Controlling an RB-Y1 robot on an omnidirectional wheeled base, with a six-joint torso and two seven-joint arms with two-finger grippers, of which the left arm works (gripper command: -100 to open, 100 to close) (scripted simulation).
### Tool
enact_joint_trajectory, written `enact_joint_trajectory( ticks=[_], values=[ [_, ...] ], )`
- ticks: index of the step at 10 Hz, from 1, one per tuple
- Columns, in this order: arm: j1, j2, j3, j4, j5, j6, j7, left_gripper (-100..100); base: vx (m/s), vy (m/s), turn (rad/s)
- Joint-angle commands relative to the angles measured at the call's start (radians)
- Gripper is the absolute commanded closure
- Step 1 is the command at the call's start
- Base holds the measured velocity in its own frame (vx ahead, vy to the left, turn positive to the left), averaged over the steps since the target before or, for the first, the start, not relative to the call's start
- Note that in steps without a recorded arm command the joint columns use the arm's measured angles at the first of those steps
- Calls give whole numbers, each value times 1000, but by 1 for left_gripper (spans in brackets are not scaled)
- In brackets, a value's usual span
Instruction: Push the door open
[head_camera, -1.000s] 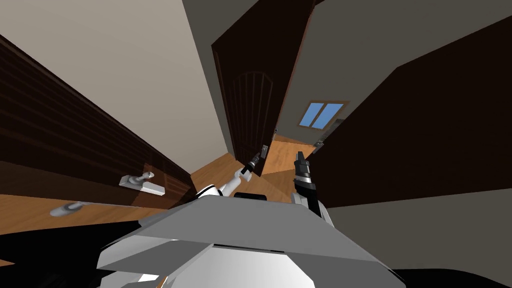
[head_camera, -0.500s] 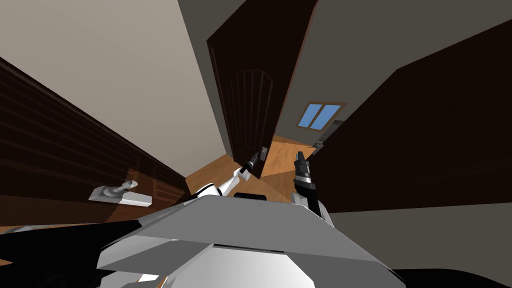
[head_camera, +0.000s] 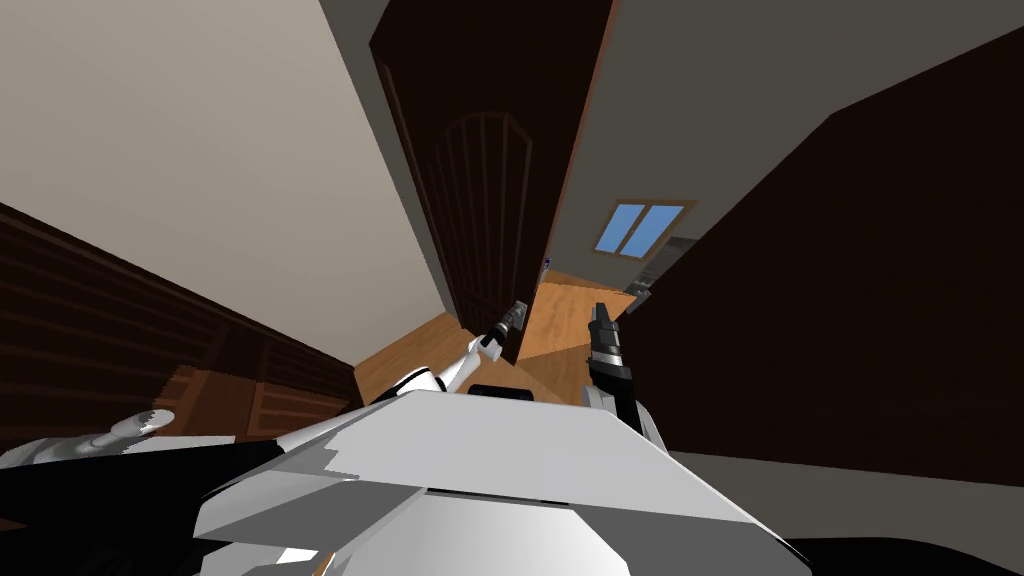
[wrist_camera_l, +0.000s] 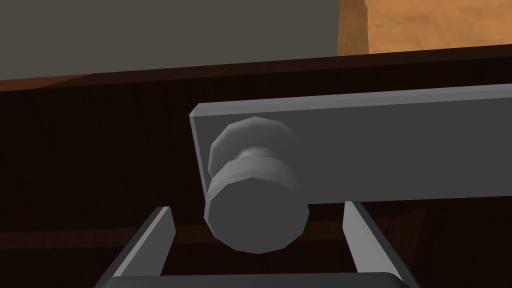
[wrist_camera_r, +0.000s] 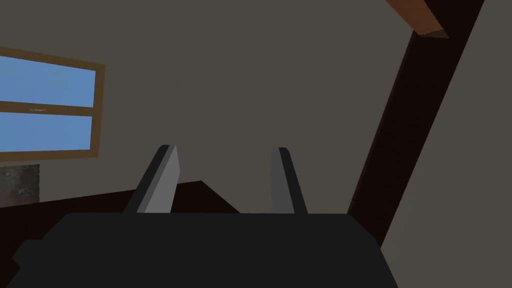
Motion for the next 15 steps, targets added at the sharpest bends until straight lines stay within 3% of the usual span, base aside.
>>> enact_joint_trajectory(
  ticks=[1,2,7,8,15],
  values=[
    [0,0,0,0,0,0,0,-100,90,-40,-2],
    [0,0,0,0,0,0,0,100,-11,5,9],
    [0,0,0,0,0,0,0,100,-6,5,-5],
    [-9,15,18,-1,3,-2,-4,100,55,-83,21],
    [-12,58,85,13,13,-5,-21,100,138,-152,64]
  ],
)
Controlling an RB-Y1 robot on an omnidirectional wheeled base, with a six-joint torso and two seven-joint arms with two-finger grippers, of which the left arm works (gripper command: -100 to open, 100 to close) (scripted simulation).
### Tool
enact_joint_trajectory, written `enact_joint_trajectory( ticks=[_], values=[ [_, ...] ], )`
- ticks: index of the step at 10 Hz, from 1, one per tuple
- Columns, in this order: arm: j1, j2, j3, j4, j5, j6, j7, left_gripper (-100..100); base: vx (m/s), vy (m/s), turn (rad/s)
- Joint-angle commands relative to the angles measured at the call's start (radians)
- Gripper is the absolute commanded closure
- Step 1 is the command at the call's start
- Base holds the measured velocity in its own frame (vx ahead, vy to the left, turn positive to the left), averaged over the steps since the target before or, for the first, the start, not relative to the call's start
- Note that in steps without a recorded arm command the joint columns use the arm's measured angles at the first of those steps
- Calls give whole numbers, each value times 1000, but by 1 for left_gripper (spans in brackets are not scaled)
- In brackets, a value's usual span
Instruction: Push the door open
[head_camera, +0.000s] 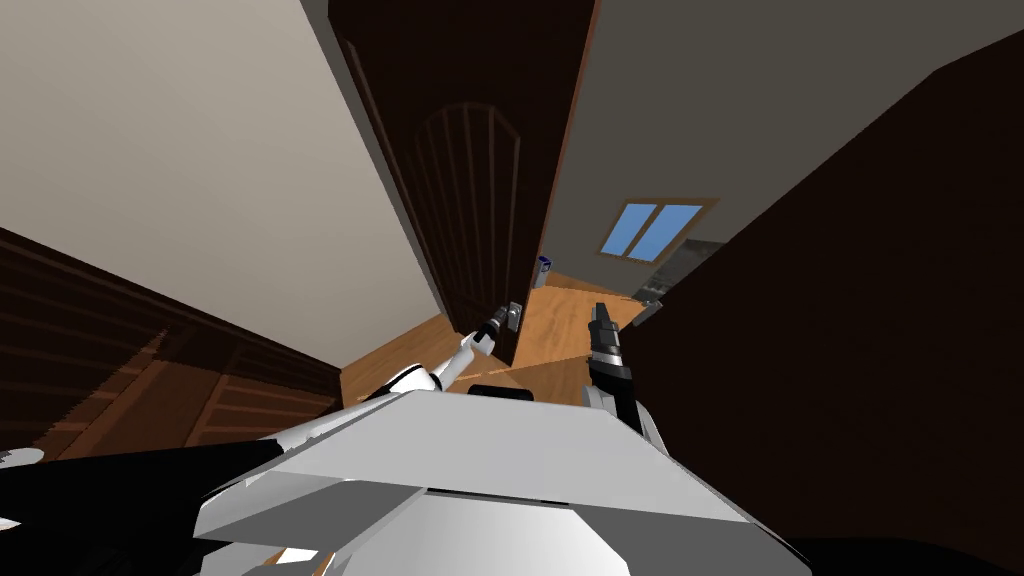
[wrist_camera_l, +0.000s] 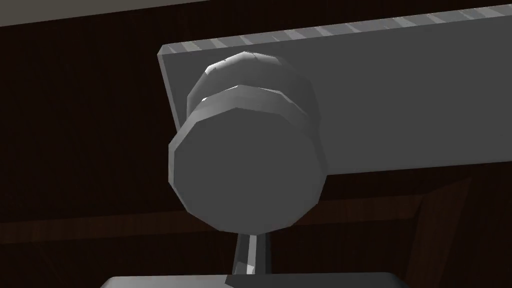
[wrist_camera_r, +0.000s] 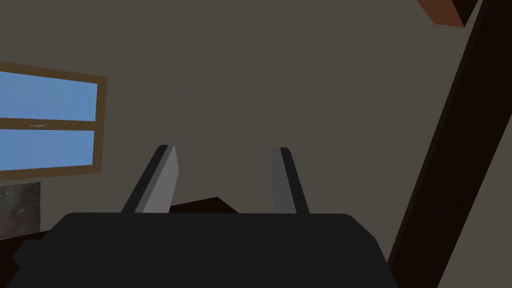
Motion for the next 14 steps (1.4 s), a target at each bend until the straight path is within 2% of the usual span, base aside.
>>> enact_joint_trajectory(
  ticks=[1,6,9,11,14],
  values=[
    [2,7,-6,-4,2,2,3,-100,-16,-38,39],
    [6,4,-21,-14,7,8,10,-100,-185,58,0],
    [11,-19,-35,-23,12,13,16,-100,-205,75,7],
    [6,-9,-27,-13,11,8,12,-100,2,-8,-21],
    [5,-2,-21,-8,9,3,10,-100,159,-82,-19]
  ],
)
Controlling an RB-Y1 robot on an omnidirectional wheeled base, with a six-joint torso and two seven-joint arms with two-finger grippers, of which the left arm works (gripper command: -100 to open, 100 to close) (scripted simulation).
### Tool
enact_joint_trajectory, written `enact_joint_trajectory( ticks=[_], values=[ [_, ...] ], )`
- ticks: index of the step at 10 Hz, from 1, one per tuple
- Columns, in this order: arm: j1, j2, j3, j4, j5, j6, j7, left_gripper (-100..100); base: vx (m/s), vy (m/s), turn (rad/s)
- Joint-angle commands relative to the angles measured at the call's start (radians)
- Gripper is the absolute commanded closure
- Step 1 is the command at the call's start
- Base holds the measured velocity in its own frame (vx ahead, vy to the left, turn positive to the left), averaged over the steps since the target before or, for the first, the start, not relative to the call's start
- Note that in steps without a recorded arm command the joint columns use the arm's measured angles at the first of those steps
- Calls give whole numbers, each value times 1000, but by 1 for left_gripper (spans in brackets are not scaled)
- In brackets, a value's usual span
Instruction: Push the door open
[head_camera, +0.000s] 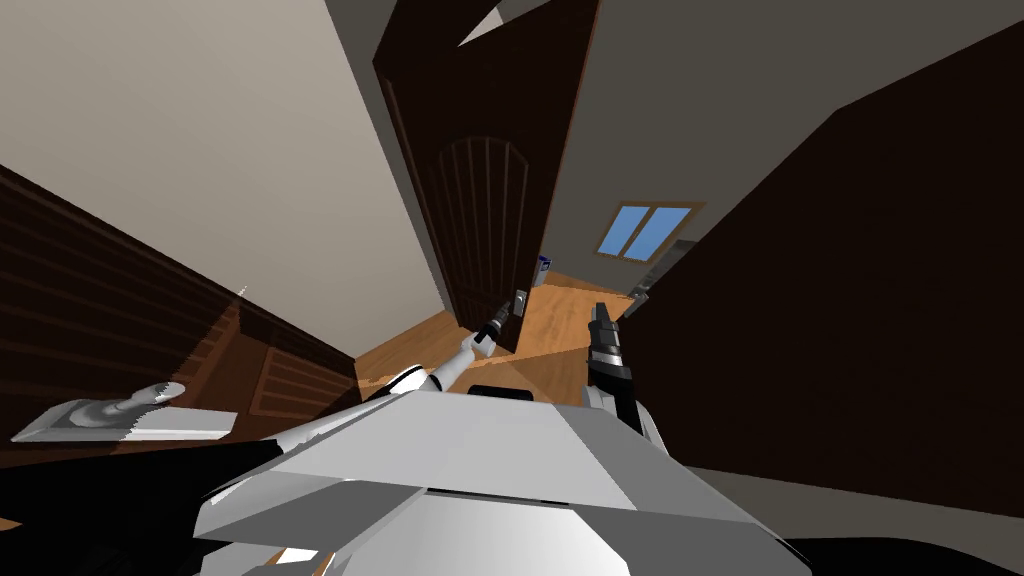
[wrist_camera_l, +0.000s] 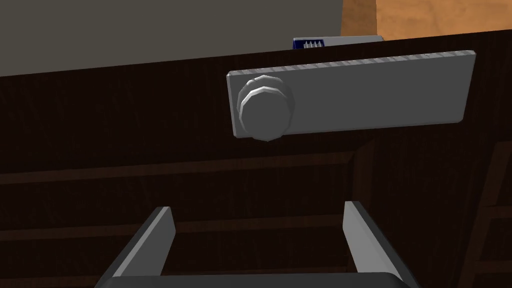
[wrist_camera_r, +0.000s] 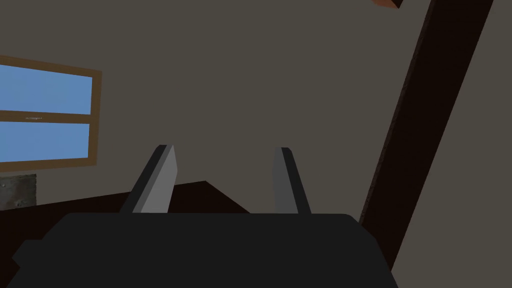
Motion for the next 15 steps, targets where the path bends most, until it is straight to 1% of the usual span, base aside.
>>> enact_joint_trajectory(
  ticks=[1,4,6,7,8,13,14,15],
  values=[
    [-4,1,4,10,-1,-7,-1,-100,200,-84,-21],
    [-5,-6,12,16,-2,-14,-3,-100,188,-109,-26],
    [-6,-17,17,20,-3,-19,-5,-100,179,-82,-27],
    [-7,-13,15,21,-3,-18,-4,-100,82,-41,1],
    [-7,-13,15,21,-3,-18,-4,100,-12,6,5],
    [-7,-13,15,21,-3,-18,-4,100,-16,8,-2],
    [-6,-4,30,27,-1,-17,-7,100,66,-74,30],
    [-6,-1,33,28,0,-18,-8,100,111,-84,50]
  ],
)
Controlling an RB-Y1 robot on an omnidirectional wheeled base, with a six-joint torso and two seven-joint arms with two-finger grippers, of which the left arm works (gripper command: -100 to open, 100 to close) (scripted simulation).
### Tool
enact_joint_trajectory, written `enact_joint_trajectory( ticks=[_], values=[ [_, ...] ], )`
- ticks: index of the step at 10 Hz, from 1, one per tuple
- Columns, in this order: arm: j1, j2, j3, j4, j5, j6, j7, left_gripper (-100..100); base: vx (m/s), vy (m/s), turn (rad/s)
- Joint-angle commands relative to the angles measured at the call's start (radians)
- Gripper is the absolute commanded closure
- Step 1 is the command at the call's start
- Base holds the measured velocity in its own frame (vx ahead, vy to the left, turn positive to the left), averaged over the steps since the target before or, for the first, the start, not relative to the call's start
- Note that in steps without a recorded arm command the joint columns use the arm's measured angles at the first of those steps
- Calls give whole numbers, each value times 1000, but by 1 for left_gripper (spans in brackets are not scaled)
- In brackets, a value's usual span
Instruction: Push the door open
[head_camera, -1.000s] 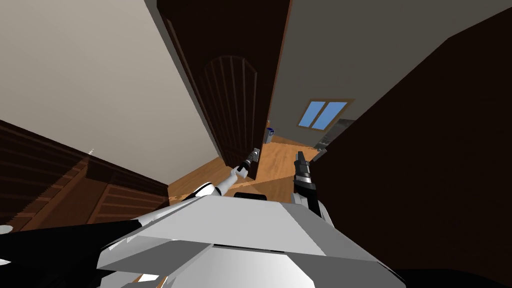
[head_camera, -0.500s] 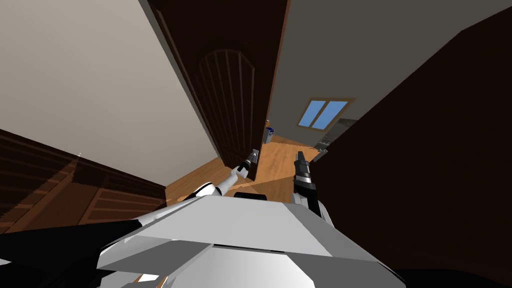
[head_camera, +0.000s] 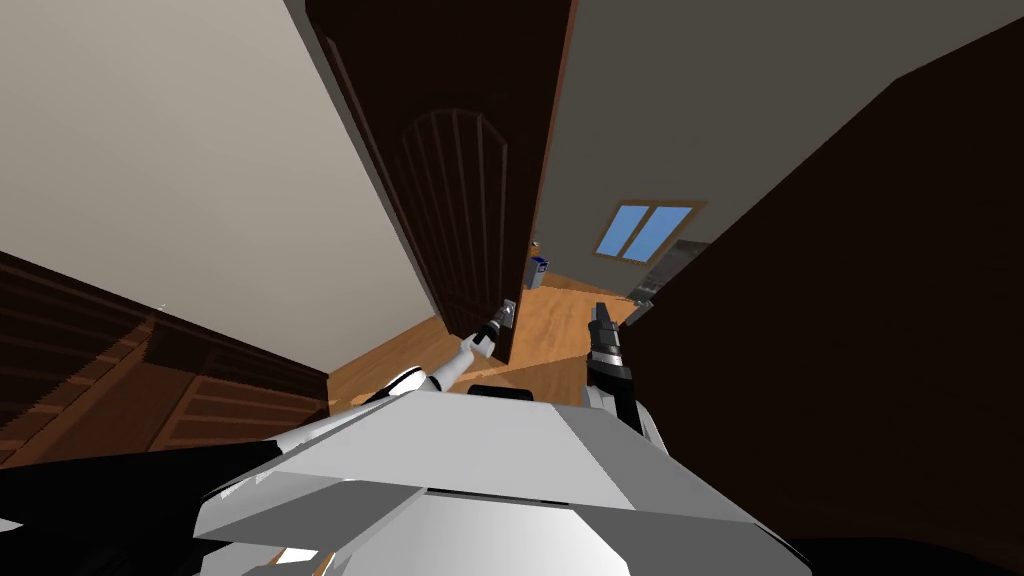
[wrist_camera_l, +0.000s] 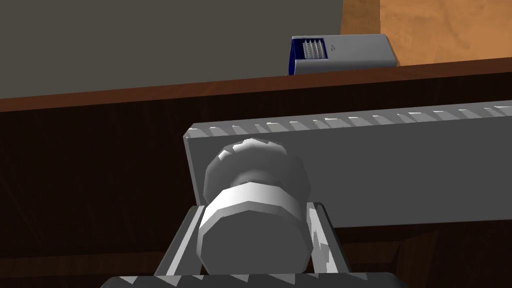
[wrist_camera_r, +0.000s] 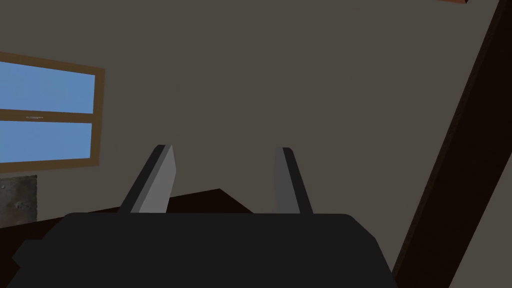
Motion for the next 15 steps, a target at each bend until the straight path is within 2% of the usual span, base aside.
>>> enact_joint_trajectory(
  ticks=[1,3,4,8,10,11,12,13,14,15],
  values=[
    [-18,9,19,17,4,-11,-1,100,132,-90,36],
    [-20,19,41,22,7,-12,-5,100,148,-171,61],
    [-20,19,41,22,7,-12,-5,100,116,-96,29],
    [-24,39,97,35,17,-15,-16,100,159,-141,57],
    [-26,45,121,40,21,-16,-21,100,162,-149,95],
    [-26,45,121,40,21,-16,-21,100,100,-132,54],
    [-28,50,146,46,25,-17,-25,100,130,-155,88],
    [-29,52,154,48,27,-18,-27,100,145,-153,128],
    [-28,47,145,48,27,-19,-24,-100,-92,-77,78],
    [-28,47,145,48,27,-19,-24,-100,-198,-11,18]
  ],
)
